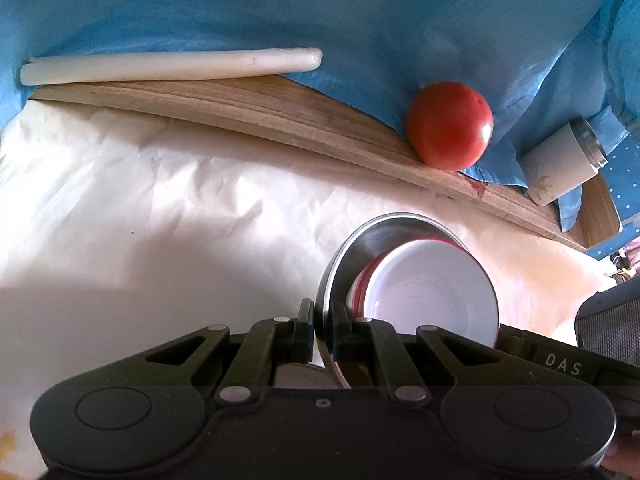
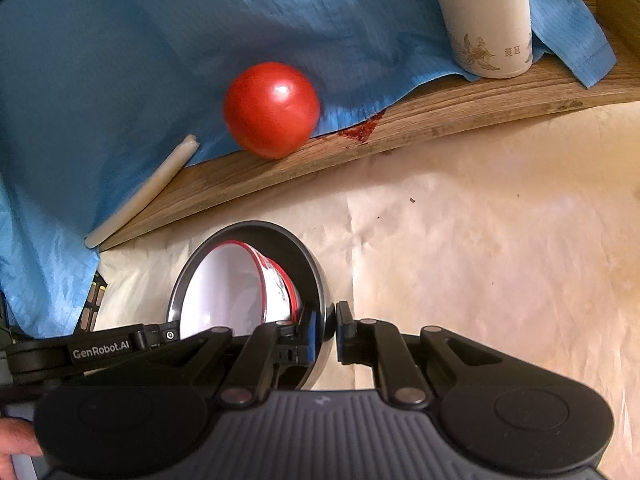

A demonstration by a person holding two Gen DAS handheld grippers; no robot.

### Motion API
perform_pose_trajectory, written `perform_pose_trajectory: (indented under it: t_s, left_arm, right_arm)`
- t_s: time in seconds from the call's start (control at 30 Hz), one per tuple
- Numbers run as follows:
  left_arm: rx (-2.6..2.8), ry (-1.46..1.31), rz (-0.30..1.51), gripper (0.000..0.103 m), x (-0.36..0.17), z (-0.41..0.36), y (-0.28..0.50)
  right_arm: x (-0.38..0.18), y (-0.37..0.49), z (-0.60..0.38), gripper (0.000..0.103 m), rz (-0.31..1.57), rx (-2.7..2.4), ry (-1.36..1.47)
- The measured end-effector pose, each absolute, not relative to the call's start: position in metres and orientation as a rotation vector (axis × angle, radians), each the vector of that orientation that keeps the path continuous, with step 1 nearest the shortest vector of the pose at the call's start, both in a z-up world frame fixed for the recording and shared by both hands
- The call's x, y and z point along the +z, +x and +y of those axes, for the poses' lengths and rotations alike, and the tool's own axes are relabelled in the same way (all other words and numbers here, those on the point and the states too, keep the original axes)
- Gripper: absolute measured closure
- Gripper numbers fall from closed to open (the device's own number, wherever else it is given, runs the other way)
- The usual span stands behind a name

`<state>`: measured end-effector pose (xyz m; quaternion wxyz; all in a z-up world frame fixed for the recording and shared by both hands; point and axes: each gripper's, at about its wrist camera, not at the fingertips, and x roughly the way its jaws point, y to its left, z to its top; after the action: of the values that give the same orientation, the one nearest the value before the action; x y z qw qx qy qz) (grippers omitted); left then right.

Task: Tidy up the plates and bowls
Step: 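Lift the steel bowl with both tools and carry it over the steel plates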

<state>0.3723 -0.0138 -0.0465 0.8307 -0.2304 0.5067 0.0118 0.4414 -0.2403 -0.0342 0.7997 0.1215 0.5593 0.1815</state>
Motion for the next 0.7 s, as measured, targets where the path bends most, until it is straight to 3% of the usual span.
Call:
perform_pose_trajectory:
  t_s: [0.7]
  left_arm:
    - [0.098,-0.526,1.027,0.096,-0.031,0.015,0.336]
  right_arm:
    - [-0.019,0.429,-0.207,0.092,1.191,0.485,0.21]
